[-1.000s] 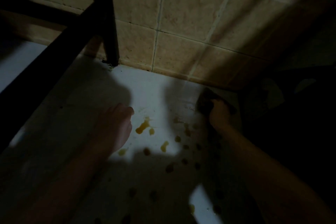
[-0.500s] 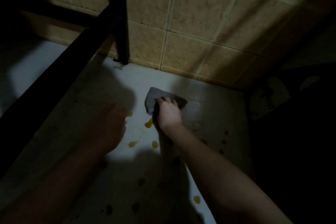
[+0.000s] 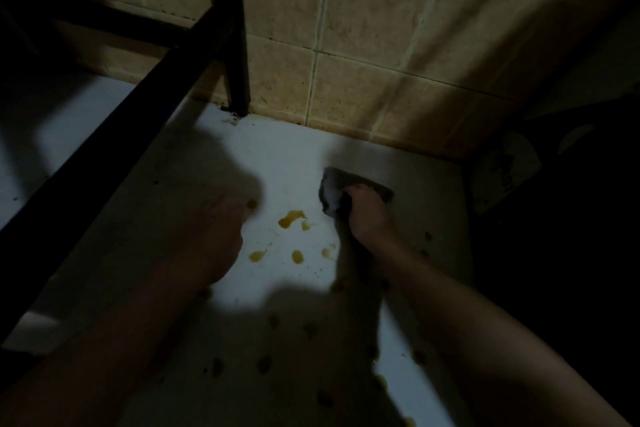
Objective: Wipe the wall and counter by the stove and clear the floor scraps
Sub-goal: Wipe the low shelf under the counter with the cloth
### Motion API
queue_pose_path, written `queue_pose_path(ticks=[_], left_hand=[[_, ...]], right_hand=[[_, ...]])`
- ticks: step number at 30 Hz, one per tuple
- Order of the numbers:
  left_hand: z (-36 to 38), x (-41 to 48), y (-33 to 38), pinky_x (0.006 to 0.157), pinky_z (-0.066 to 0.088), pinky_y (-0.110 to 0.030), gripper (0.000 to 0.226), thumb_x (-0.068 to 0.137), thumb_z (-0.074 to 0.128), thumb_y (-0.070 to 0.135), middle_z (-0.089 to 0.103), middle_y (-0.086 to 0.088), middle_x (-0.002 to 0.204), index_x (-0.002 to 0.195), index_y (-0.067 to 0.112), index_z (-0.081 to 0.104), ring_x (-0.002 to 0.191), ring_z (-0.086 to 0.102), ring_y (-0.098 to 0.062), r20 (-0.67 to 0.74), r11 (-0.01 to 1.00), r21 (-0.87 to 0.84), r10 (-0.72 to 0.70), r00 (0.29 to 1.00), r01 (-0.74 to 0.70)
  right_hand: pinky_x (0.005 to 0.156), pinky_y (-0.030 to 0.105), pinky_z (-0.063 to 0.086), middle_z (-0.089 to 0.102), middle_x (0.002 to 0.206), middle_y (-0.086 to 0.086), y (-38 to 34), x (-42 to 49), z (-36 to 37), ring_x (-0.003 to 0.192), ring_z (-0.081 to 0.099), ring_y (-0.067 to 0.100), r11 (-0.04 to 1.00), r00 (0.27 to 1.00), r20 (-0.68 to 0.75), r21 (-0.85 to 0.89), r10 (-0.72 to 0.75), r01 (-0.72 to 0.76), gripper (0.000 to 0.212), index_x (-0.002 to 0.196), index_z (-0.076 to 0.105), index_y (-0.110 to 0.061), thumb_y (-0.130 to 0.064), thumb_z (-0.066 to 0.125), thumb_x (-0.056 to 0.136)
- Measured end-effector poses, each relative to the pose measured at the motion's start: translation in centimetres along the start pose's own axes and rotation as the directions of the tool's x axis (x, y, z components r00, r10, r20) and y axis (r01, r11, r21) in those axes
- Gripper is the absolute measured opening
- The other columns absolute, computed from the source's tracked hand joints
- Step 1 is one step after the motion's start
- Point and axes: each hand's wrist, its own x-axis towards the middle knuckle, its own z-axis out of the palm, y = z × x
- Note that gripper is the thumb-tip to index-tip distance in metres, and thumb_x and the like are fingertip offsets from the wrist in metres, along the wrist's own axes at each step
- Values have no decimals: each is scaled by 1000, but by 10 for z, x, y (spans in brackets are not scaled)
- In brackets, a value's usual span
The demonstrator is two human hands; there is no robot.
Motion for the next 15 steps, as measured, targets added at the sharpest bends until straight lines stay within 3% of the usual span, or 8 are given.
queue_pose_path(ticks=[4,8,12,15], left_hand=[[-11,-5,28,99,41,-42,38,93,48,14,53,-17,129,131,7,49,118,50,-33,37,997,75,23,999,-26],[-17,-9,53,87,46,-44,17,88,54,7,57,-14,101,102,6,62,100,56,-34,-26,998,-11,69,997,-69],[-10,-3,58,97,41,-42,26,89,53,12,55,-11,119,114,12,59,113,52,-29,27,985,106,134,991,-136],[-1,-1,51,102,39,-41,32,91,50,15,51,-12,130,122,12,56,120,48,-28,44,978,168,120,992,-126]], right_hand=[[111,42,30,44,142,12,31,-11,-10,132,38,30,987,985,-59,19,162,-161,41,136,47,-10,-4,38,96],[106,44,37,49,136,17,66,-28,-25,125,46,35,953,947,-126,-22,297,-302,36,131,50,-7,-6,35,98],[102,45,38,46,138,20,91,-47,-33,124,46,39,890,891,-159,-107,425,-444,39,134,46,-7,-7,28,100],[101,46,39,45,137,20,90,-62,-27,123,46,41,881,889,-184,-151,420,-448,40,135,43,-8,-3,29,98]])
